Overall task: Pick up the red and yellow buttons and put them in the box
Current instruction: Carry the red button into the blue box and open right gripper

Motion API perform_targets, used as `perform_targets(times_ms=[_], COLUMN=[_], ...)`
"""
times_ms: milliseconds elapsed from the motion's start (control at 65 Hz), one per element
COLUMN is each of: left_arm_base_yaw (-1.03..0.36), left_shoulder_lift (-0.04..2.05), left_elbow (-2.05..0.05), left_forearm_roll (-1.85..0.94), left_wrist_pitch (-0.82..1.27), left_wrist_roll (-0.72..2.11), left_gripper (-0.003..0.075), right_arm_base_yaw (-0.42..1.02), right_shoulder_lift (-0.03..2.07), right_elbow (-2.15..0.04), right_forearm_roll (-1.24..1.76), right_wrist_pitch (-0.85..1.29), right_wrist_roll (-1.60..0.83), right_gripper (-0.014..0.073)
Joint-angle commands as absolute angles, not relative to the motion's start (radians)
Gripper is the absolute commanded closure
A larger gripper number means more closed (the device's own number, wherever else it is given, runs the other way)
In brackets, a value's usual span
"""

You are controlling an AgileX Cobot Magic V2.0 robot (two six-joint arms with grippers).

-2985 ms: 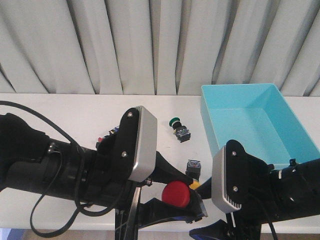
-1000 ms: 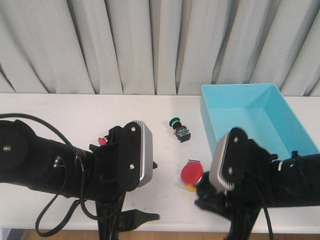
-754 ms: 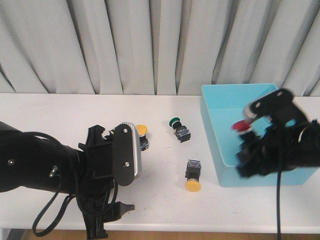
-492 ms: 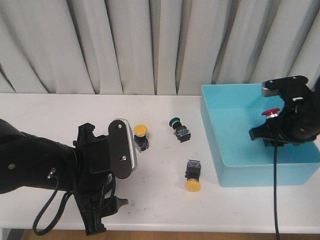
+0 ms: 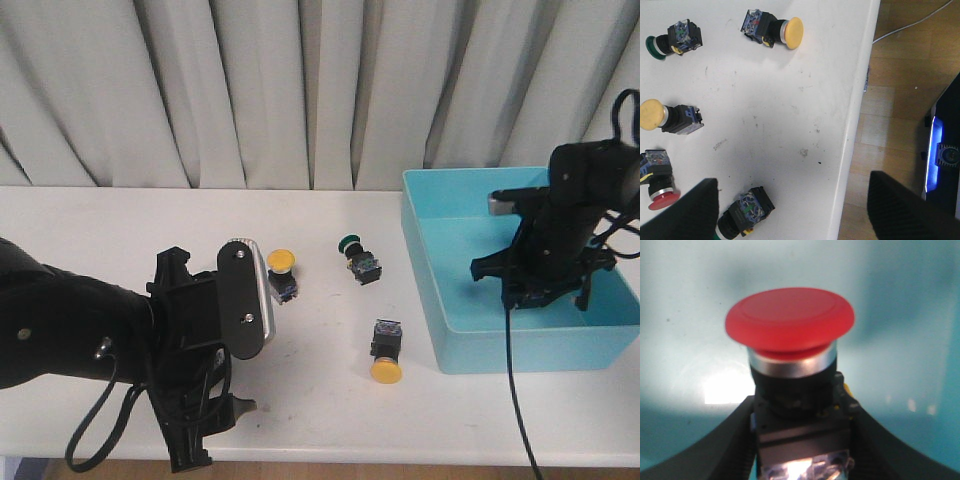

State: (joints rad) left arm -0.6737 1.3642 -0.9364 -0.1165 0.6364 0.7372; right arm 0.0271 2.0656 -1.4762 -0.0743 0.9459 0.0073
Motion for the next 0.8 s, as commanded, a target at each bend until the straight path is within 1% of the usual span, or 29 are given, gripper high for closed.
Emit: perform_targets(times_ms=[0,92,200,508,662,785], left_arm_base_yaw=[-0.676,-0.676,-0.676,-0.676,-0.676,-0.676], left_shoulder_lift=[1.339,1.339,1.339,1.339,1.339,1.339], left_elbow=[-0.969,-0.969,-0.969,-0.969,-0.969,-0.969], left_forearm_roll=[-0.127,-0.127,-0.127,-0.127,-0.127,-0.127], left_wrist_pitch=[0.601,0.601,0.601,0.601,0.601,0.601], left_wrist_roll=[0.725,0.725,0.725,0.725,0.725,0.725], left_gripper=[0.013,0.013,0.013,0.013,0.013,0.013], right_arm_base_yaw=[0.022,0.022,0.022,0.022,0.022,0.029], right_shoulder_lift=[2.051,2.073,2.078,2.069,2.021,1.916], right_elbow=[-1.518,-1.518,-1.518,-1.518,-1.518,-1.518], right_forearm_roll=[-0.077,-0.077,-0.076,-0.077,-0.076,-0.06], right_wrist_pitch=[0.943,0.944,0.953,0.959,0.971,0.987], right_wrist_roll=[0.007,0.007,0.007,0.0,0.0,0.0], right_gripper=[0.0368,0.0357,0.0323,0.0161,0.0146,0.0146])
